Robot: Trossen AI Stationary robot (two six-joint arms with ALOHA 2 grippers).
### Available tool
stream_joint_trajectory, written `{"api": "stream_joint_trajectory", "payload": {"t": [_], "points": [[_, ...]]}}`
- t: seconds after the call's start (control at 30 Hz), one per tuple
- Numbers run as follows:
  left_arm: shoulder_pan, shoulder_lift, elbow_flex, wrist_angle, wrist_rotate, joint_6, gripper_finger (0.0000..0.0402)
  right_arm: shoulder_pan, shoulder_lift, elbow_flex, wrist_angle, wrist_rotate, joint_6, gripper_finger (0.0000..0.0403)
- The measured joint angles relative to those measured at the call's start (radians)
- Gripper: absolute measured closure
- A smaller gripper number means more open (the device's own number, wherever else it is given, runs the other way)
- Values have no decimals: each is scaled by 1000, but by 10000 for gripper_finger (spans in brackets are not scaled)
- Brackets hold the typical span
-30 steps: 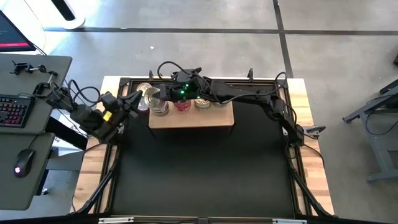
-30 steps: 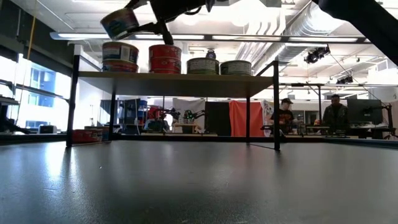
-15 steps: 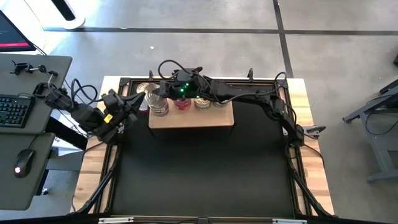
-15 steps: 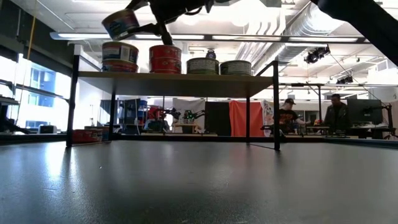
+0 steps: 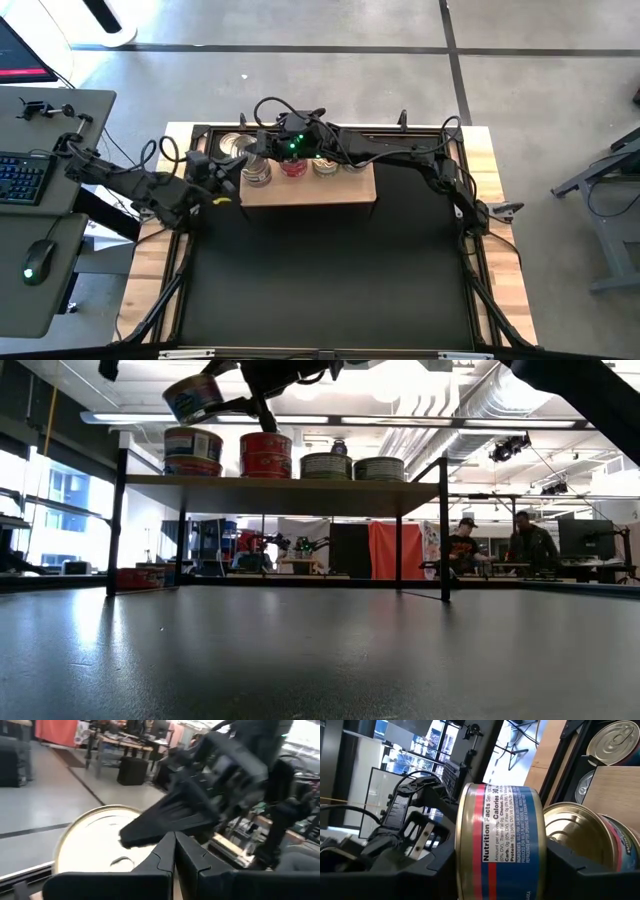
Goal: Stack canned seafood by type on shelf
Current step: Stack the right blue and red tuna can on top of the blue and red tuna cans on the shelf
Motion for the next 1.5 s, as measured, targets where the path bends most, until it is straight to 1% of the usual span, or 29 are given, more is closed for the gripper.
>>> {"api": "stream_joint_trajectory", "payload": {"t": [0.1, 0.2, 0.33, 0.5, 0.63, 0.7, 0.9, 1.17, 1.37, 1.5], "points": [[19, 0, 0, -35, 0, -14, 402, 2, 0, 0, 0, -8, -7, 206], [24, -2, 0, -19, 2, 30, 402, 5, 0, 0, -3, -22, -35, 206], [24, -12, 0, -22, 3, 58, 402, 9, 1, 49, -100, -21, -98, 206], [28, -17, 0, -32, 0, 58, 402, 14, 1, 107, -223, 36, -166, 206], [55, -15, 0, -66, 6, 36, 402, 13, -1, 112, -234, 33, -181, 206], [73, -13, 0, -103, 27, 5, 402, 11, -1, 103, -243, 12, -181, 206], [114, -5, 0, -187, 77, -69, 402, 12, 0, 99, -233, 11, -202, 206], [121, 2, 0, -187, 91, -63, 402, 20, 0, 99, -227, 10, -255, 206], [120, -48, 0, -184, 108, -63, 402, 20, 0, 99, -231, 10, -290, 206], [121, -74, 0, -189, 107, -63, 402, 20, 0, 99, -235, 58, -344, 206]]}}
